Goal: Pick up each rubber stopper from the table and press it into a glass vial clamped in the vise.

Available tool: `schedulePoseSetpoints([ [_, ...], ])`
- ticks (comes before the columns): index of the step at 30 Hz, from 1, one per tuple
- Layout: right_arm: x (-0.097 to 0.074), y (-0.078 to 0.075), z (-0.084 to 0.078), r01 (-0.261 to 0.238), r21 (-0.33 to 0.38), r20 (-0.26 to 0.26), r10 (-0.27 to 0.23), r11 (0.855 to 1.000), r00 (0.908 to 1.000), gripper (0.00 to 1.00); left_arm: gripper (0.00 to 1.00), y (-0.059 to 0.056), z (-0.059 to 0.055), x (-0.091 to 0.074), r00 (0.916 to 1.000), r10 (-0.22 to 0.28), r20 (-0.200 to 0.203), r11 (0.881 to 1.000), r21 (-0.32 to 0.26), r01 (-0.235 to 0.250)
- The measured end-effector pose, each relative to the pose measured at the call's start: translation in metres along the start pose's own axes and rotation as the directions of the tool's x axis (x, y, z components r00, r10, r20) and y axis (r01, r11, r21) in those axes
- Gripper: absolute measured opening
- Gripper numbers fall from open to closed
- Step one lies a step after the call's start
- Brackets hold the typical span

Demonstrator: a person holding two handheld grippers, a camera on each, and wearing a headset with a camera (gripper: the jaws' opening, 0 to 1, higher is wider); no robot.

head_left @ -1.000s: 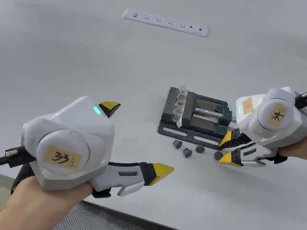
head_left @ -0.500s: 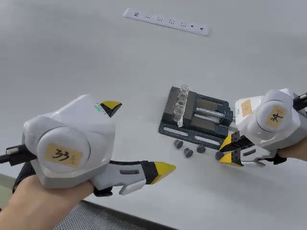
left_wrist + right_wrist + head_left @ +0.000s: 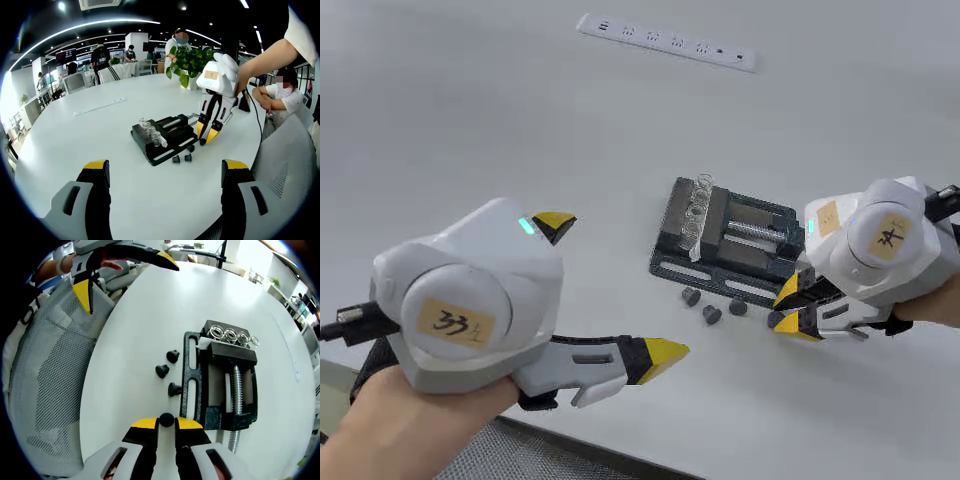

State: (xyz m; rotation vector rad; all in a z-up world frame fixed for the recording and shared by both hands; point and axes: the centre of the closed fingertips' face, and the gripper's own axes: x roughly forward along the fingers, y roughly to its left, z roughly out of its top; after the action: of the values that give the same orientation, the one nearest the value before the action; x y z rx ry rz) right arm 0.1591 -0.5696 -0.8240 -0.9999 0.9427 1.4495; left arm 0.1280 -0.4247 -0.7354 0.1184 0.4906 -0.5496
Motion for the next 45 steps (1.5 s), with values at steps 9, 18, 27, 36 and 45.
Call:
schedulePoseSetpoints([
  [9, -0.001, 0.001, 0.0, -0.003, -0.008, -0.004, 0.003, 1.0, 1.0, 0.08, 0.91, 0.0, -0.001, 0.0, 1.0, 0.0, 0.002, 1.0, -0.008, 0.0],
  [18, 0.0, 0.003, -0.001, -0.003, -0.02, -0.015, 0.003, 1.0, 0.9999, 0.08, 0.91, 0.002, -0.001, 0.0, 1.0, 0.004, 0.004, 1.0, -0.014, -0.004],
  [27, -0.002, 0.001, 0.001, -0.013, 0.014, -0.003, 0.013, 1.0, 0.9999, 0.07, 0.9, 0.002, -0.001, 0.0, 1.0, 0.004, 0.005, 1.0, -0.014, -0.004],
  [36, -0.028, -0.012, 0.02, -0.031, 0.042, 0.029, 0.029, 0.999, 0.9991, 0.07, 0.91, 0.002, 0.002, 0.003, 1.0, -0.005, 0.005, 1.0, -0.006, 0.005],
  [45, -0.055, -0.037, 0.046, -0.036, -0.006, 0.032, 0.036, 0.999, 0.9988, 0.07, 0.91, 0.002, 0.004, 0.007, 0.9999, -0.015, 0.007, 1.0, -0.005, 0.015],
])
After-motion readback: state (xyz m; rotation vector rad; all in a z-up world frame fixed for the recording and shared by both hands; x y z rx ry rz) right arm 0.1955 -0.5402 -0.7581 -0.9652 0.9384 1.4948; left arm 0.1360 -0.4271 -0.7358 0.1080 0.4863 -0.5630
